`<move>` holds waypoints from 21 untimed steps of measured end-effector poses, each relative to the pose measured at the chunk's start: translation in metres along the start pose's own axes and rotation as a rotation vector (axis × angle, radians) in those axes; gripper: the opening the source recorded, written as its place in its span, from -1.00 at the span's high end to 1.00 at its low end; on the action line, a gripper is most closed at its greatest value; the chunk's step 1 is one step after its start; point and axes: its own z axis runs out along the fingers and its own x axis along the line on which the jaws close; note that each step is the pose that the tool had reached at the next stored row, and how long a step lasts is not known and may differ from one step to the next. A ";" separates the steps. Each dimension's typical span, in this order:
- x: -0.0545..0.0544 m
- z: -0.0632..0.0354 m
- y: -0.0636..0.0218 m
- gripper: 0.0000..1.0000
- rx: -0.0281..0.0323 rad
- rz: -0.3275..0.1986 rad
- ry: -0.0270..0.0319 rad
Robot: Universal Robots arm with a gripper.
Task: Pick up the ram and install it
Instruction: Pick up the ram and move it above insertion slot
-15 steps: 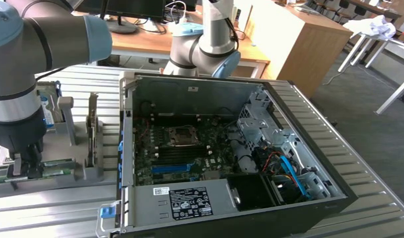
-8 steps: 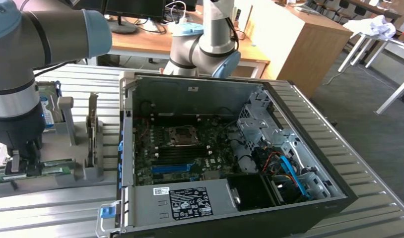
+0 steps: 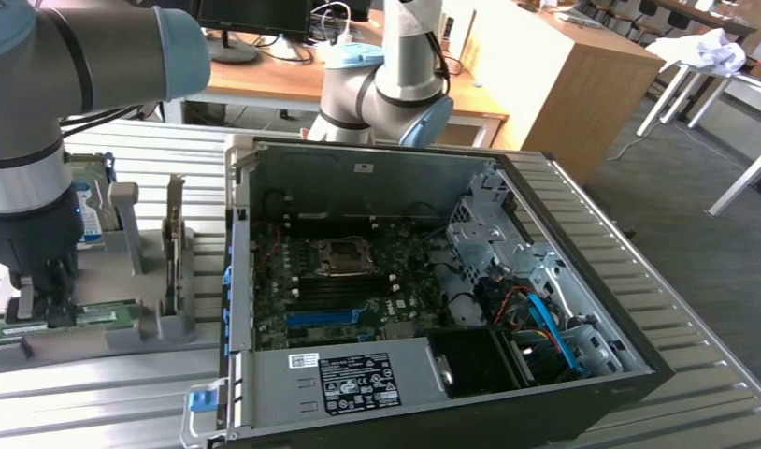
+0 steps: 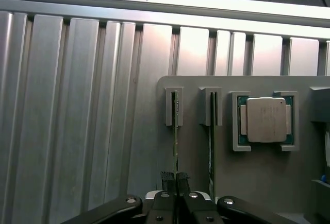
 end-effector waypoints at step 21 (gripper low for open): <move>0.000 -0.0212 0.0009 0.75 0.0000 0.000 0.0000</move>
